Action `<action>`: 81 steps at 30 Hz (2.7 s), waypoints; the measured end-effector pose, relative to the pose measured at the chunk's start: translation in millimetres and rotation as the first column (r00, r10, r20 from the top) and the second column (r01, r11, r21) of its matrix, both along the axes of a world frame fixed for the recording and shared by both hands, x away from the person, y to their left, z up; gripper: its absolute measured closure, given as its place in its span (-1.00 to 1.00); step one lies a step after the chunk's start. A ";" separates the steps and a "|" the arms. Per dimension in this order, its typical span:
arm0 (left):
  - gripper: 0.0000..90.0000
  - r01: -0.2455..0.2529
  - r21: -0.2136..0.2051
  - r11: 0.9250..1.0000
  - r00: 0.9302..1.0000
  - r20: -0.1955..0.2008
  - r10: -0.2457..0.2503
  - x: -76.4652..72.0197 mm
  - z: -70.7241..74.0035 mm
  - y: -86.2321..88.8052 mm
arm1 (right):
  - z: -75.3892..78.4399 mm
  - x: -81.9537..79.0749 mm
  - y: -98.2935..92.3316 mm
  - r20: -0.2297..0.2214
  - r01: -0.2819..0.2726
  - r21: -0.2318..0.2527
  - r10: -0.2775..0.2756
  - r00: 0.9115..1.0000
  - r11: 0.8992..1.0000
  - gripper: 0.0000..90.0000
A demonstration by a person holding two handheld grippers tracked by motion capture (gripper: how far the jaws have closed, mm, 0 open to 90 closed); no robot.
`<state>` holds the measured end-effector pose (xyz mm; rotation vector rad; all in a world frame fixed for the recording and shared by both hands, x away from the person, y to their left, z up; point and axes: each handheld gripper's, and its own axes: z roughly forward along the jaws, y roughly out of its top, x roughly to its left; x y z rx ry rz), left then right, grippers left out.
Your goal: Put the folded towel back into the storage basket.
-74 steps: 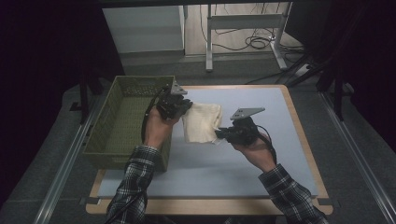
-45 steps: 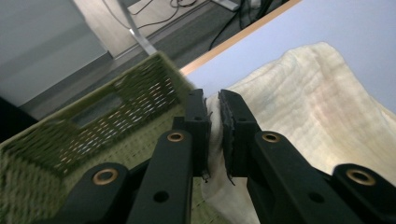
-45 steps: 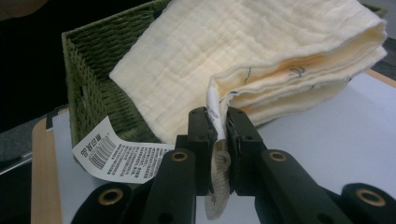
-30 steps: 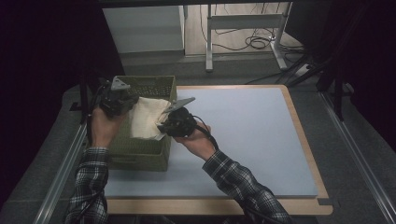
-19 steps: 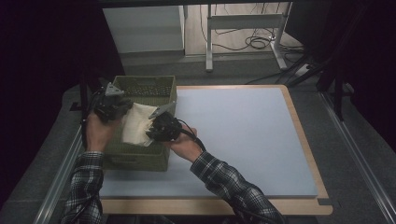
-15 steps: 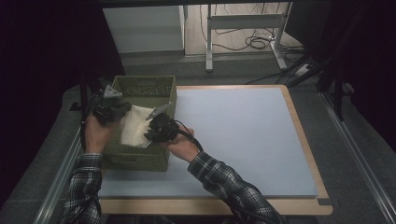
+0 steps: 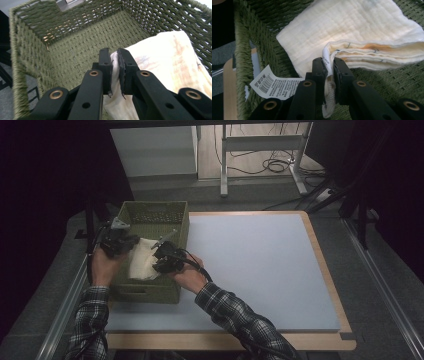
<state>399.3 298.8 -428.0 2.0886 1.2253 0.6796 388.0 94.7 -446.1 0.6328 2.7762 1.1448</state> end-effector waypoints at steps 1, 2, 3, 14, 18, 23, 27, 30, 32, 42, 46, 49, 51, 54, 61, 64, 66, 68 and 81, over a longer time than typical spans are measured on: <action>0.82 0.008 0.001 1.000 1.000 -0.008 -0.008 3.5 -2.4 -2.6 | -0.8 0.4 0.6 0.004 0.003 -0.012 -0.003 1.000 1.000 0.78; 0.82 0.008 0.001 1.000 1.000 -0.008 -0.008 3.5 -2.4 -2.6 | -0.8 0.4 0.6 0.004 0.003 -0.012 -0.003 1.000 1.000 0.78; 0.82 0.011 0.003 1.000 1.000 -0.011 -0.011 5.1 -3.7 -4.3 | -1.1 0.4 1.3 0.007 0.005 -0.021 -0.005 1.000 1.000 0.77; 0.81 0.019 0.028 0.999 0.999 -0.040 -0.018 15.1 -16.6 -14.2 | -0.8 -0.6 6.6 0.050 0.013 -0.081 -0.009 0.999 0.997 0.72; 0.59 0.014 0.039 0.999 0.998 -0.055 -0.012 17.1 -20.9 -15.9 | -2.0 0.8 6.4 0.052 0.032 -0.072 -0.028 0.998 0.997 0.44; 0.39 0.002 0.031 1.000 0.999 -0.050 0.000 17.5 -20.1 -15.7 | 2.1 3.3 2.8 0.050 0.047 -0.049 -0.044 0.998 0.998 0.36; 0.30 -0.013 0.011 1.000 0.999 -0.050 0.014 17.4 -19.6 -13.3 | 6.1 5.2 -1.9 0.050 0.051 -0.031 -0.049 0.998 0.998 0.28; 0.20 -0.020 -0.002 1.000 0.999 -0.049 0.020 16.9 -18.1 -12.3 | 7.8 6.1 -4.8 0.046 0.054 -0.022 -0.053 0.998 0.998 0.24; 0.13 -0.027 -0.014 1.000 0.999 -0.039 0.027 15.2 -15.3 -11.6 | 9.9 6.0 -8.5 0.044 0.053 -0.015 -0.053 0.998 0.998 0.12; -0.18 -0.037 -0.089 0.995 0.999 -0.038 0.034 11.5 -10.3 -12.8 | 16.3 1.8 -18.5 0.060 0.042 0.008 -0.042 0.997 0.999 -0.23; -0.30 -0.033 -0.115 0.993 0.999 -0.039 0.029 10.8 -10.7 -14.9 | 17.6 1.7 -24.1 0.070 0.035 0.017 -0.036 0.997 0.999 -0.40; -0.43 -0.032 -0.140 0.990 0.999 -0.042 0.026 10.3 -11.7 -17.3 | 17.7 2.9 -30.6 0.076 0.036 0.028 -0.038 0.996 0.999 -0.44; -0.46 -0.026 -0.142 0.990 0.999 -0.043 0.020 10.2 -11.9 -17.6 | 18.3 2.9 -32.5 0.068 0.039 0.036 -0.042 0.997 0.999 -0.45; -0.53 -0.025 -0.148 0.989 0.999 -0.043 0.019 8.8 -12.0 -18.9 | 20.1 2.1 -36.7 0.082 0.042 0.041 -0.046 0.996 0.998 -0.52; -0.68 -0.015 -0.173 0.985 0.999 -0.047 0.007 6.2 -11.3 -21.4 | 22.6 2.0 -47.2 0.087 0.044 0.049 -0.048 0.995 0.998 -0.59; -0.75 -0.002 -0.191 0.982 0.999 -0.049 -0.008 5.6 -10.2 -23.5 | 22.4 2.1 -54.3 0.094 0.045 0.048 -0.049 0.994 0.998 -0.60; -0.77 0.007 -0.187 0.982 0.998 -0.054 -0.017 5.1 -9.5 -26.4 | 22.1 1.8 -56.1 0.101 0.044 0.045 -0.048 0.994 0.998 -0.60; -0.80 0.016 -0.185 0.983 0.998 -0.051 -0.026 4.4 -8.9 -29.4 | 21.6 1.4 -60.1 0.116 0.043 0.042 -0.047 0.992 0.998 -0.61; -0.91 0.063 -0.190 0.980 0.996 -0.043 -0.072 0.2 -1.7 -49.6 | 20.0 -0.2 -87.3 0.120 0.049 0.051 -0.055 0.991 0.997 -0.69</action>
